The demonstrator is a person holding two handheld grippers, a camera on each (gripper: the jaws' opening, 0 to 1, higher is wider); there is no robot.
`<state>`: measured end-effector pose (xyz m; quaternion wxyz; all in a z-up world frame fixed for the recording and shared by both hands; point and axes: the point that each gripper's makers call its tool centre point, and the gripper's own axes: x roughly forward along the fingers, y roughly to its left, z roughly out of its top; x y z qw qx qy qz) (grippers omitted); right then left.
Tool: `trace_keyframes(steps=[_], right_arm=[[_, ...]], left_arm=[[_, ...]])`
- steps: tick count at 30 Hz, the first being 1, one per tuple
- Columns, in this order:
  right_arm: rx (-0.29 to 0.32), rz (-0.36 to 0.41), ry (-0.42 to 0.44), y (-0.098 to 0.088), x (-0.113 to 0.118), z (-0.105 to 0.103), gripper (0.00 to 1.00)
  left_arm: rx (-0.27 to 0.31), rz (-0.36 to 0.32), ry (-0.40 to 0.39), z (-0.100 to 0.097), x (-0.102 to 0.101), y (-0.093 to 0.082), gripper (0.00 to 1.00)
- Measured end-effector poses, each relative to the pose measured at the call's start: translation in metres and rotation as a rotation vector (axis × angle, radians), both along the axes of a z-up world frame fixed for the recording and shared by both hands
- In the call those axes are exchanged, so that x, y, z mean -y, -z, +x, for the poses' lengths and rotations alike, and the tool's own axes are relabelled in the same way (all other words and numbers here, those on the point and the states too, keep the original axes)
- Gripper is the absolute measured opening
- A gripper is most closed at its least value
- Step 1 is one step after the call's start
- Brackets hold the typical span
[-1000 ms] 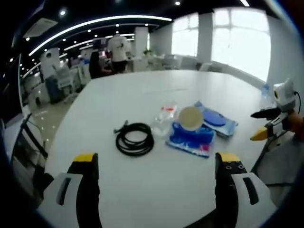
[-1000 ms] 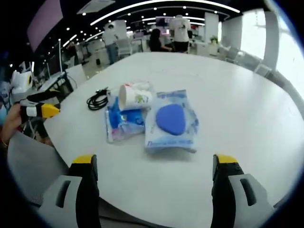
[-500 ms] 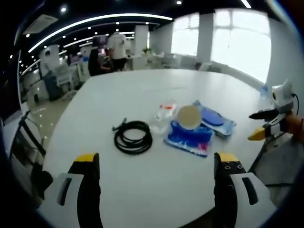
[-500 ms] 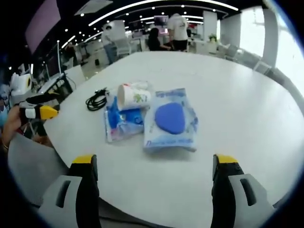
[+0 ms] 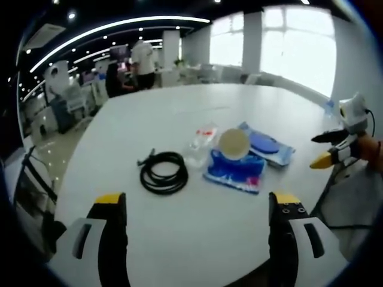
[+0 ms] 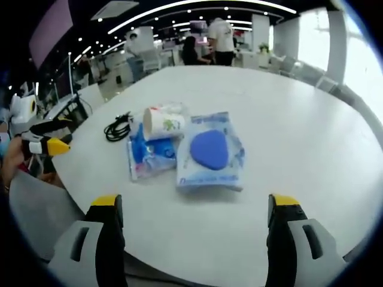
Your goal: Arrange the tabletop items into an orderly group along one side of the table until the central work area is clear of visible clutter.
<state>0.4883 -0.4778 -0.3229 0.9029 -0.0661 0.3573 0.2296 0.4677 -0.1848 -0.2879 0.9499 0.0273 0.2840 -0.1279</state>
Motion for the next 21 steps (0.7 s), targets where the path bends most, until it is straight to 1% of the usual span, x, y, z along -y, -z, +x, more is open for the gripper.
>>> trace_keyframes(steps=[3, 6, 9, 13, 18, 19, 21], right_arm=[[-0.01, 0.001, -0.002, 0.002, 0.0, -0.001, 0.99], [-0.009, 0.002, 0.0, 0.002, 0.0, 0.0, 0.99], [-0.005, 0.009, 0.003, 0.0, 0.0, 0.0, 0.99], [-0.007, 0.014, 0.004, 0.0, 0.0, 0.0, 0.99], [-0.012, 0.041, -0.012, -0.001, -0.005, -0.002, 0.99], [-0.014, 0.045, -0.017, -0.001, -0.006, -0.003, 0.99], [-0.005, 0.049, -0.039, -0.003, -0.01, -0.003, 0.99]], left_arm=[[-0.002, 0.005, 0.0, 0.0, 0.0, 0.0, 0.95], [-0.004, 0.013, 0.002, 0.0, 0.0, 0.0, 0.95], [0.01, 0.009, 0.017, 0.001, 0.003, -0.002, 0.95], [0.005, 0.02, 0.023, 0.001, 0.004, -0.001, 0.95], [0.005, 0.017, 0.021, 0.001, 0.001, -0.001, 0.96], [-0.005, 0.015, 0.031, 0.001, 0.002, 0.0, 0.96], [-0.011, -0.008, 0.035, 0.003, 0.004, -0.001, 0.95]])
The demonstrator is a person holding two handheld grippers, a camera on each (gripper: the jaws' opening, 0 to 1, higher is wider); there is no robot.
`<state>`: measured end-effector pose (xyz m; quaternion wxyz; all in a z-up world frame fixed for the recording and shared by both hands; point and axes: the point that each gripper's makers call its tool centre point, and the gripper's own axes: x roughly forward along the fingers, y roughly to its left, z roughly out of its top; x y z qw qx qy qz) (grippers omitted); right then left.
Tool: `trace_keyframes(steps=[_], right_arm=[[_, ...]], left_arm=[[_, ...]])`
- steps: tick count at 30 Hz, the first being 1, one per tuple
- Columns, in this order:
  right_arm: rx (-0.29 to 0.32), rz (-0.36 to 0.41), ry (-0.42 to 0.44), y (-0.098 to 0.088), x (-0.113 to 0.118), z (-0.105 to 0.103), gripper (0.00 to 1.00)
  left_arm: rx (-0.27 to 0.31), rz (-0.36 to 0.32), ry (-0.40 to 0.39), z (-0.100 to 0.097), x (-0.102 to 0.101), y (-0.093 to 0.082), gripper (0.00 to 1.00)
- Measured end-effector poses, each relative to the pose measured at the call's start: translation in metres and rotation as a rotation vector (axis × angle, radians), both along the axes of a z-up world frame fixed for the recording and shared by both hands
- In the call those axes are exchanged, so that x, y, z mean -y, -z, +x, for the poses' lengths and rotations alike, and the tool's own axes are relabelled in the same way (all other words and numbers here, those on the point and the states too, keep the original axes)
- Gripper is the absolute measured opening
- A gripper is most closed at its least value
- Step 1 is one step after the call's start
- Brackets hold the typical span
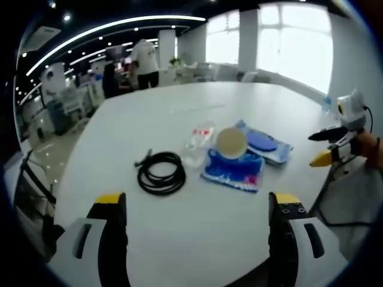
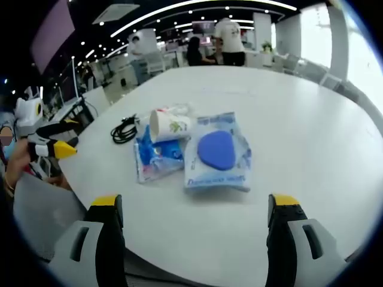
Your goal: Arrange the tabletop items into an orderly group along one side of the table until the central work area is clear of visible clutter.
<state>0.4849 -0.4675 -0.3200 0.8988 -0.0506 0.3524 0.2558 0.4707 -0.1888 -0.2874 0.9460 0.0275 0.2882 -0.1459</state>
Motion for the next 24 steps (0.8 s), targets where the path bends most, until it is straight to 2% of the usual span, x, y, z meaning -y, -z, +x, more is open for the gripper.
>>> trace_keyframes(steps=[6, 13, 24], right_arm=[[0.017, -0.007, -0.022, -0.003, -0.003, 0.0, 0.99], [0.002, 0.0, -0.012, -0.001, -0.001, 0.0, 0.99], [-0.021, 0.04, 0.008, -0.001, -0.001, -0.001, 0.99]], left_arm=[[0.004, 0.015, 0.005, 0.003, 0.0, -0.003, 0.95], [-0.026, 0.038, 0.026, 0.004, 0.003, -0.003, 0.93], [-0.058, 0.035, 0.049, 0.015, 0.014, -0.001, 0.91]])
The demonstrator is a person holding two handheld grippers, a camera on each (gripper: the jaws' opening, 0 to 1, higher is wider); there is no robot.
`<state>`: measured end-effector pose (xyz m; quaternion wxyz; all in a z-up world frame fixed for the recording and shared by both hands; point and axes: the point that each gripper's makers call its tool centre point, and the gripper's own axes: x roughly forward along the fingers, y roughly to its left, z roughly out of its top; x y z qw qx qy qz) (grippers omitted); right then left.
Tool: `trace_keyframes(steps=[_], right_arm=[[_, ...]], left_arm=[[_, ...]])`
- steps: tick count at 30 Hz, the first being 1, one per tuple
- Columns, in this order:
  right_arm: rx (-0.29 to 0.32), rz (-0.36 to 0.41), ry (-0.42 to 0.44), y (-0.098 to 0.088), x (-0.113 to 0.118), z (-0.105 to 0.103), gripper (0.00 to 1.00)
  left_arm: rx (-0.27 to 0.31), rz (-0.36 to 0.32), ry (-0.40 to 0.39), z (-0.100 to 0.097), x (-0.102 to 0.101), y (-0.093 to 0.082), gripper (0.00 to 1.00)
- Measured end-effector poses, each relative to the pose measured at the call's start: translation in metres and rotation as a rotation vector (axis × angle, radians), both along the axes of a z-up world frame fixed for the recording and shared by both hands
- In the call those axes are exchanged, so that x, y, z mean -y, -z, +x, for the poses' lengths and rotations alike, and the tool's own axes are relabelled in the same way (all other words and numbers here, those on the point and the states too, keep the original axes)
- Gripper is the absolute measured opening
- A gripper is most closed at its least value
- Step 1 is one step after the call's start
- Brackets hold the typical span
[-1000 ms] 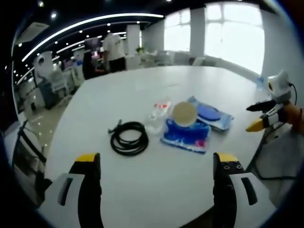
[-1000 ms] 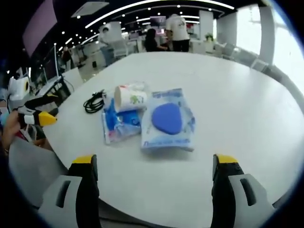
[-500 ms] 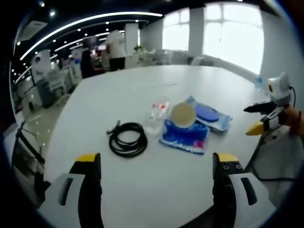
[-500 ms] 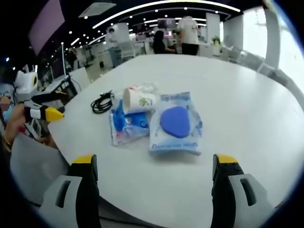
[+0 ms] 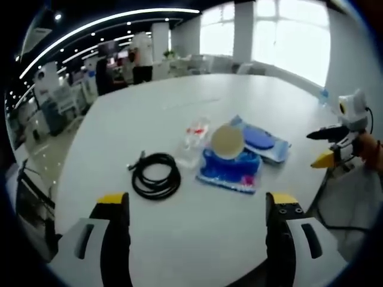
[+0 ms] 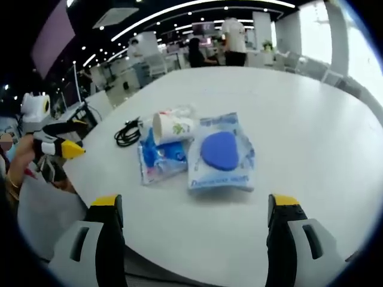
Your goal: Arrange the tabletop items into an orderly group along one side of the table until the central work area is clear of visible clutter.
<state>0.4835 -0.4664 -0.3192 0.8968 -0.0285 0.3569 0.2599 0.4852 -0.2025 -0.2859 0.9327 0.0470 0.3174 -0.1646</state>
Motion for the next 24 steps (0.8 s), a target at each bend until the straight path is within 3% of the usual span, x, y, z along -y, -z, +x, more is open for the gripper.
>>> trace_keyframes(steps=[13, 16, 20, 24], right_arm=[[-0.014, -0.037, -0.024, 0.005, 0.0, -0.003, 0.99], [-0.016, -0.04, -0.028, 0.006, 0.0, -0.004, 0.99], [-0.027, -0.053, -0.039, 0.009, -0.001, -0.005, 0.99], [-0.048, -0.074, -0.052, 0.015, -0.001, -0.008, 0.99]], left_arm=[[0.003, 0.012, 0.033, 0.023, 0.01, -0.01, 0.9], [0.032, 0.0, 0.033, 0.033, 0.014, -0.014, 0.9], [0.006, 0.035, 0.06, 0.039, 0.015, -0.01, 0.89], [0.004, 0.028, 0.061, 0.047, 0.013, -0.01, 0.89]])
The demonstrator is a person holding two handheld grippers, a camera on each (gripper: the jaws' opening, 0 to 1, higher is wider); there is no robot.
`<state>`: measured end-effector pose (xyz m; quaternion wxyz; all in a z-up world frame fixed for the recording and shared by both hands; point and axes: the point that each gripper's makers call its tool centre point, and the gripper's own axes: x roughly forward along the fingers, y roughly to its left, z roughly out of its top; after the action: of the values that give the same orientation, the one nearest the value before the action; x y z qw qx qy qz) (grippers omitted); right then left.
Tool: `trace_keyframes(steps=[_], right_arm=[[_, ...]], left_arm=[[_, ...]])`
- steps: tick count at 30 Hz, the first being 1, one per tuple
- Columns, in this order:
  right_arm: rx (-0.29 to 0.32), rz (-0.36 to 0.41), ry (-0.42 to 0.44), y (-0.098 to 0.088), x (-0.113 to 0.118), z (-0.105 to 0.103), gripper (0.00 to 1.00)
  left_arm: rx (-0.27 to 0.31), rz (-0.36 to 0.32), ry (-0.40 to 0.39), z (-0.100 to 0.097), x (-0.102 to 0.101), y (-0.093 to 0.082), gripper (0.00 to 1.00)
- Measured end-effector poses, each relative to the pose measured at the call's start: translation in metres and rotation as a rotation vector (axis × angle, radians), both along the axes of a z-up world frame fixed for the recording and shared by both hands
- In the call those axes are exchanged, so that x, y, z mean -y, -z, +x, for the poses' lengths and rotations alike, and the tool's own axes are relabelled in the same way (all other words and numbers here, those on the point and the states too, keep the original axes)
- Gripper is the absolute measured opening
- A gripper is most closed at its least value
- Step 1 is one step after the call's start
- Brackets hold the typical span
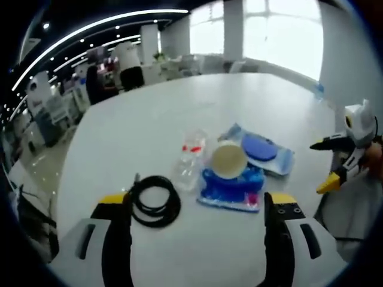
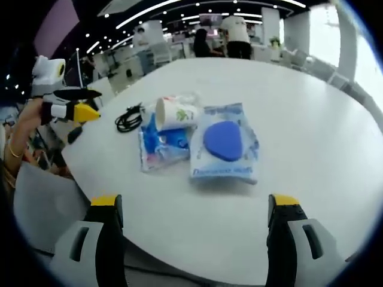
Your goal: Arrange the tabletop items into an orderly group along one side of the table until the central work area is clear of visible clutter.
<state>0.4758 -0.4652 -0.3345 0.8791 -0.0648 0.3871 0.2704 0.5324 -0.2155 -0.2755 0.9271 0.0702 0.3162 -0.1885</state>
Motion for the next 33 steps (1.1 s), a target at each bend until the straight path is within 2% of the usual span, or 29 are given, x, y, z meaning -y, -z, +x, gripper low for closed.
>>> trace_keyframes(steps=[6, 11, 21, 33], right_arm=[[-0.001, 0.01, 0.004, 0.0, 0.0, 0.0, 0.99], [-0.007, 0.004, 0.005, 0.001, 0.001, -0.001, 0.99], [-0.009, 0.006, 0.018, 0.001, 0.004, 0.0, 0.99], [-0.015, -0.001, 0.03, 0.002, 0.008, 0.001, 0.99]], left_arm=[[-0.047, 0.013, 0.002, 0.009, -0.003, 0.011, 0.88], [-0.068, 0.014, 0.009, 0.018, -0.002, 0.013, 0.87], [-0.073, 0.012, 0.014, 0.044, 0.0, 0.013, 0.87], [-0.082, 0.049, 0.026, 0.072, -0.003, 0.012, 0.85]])
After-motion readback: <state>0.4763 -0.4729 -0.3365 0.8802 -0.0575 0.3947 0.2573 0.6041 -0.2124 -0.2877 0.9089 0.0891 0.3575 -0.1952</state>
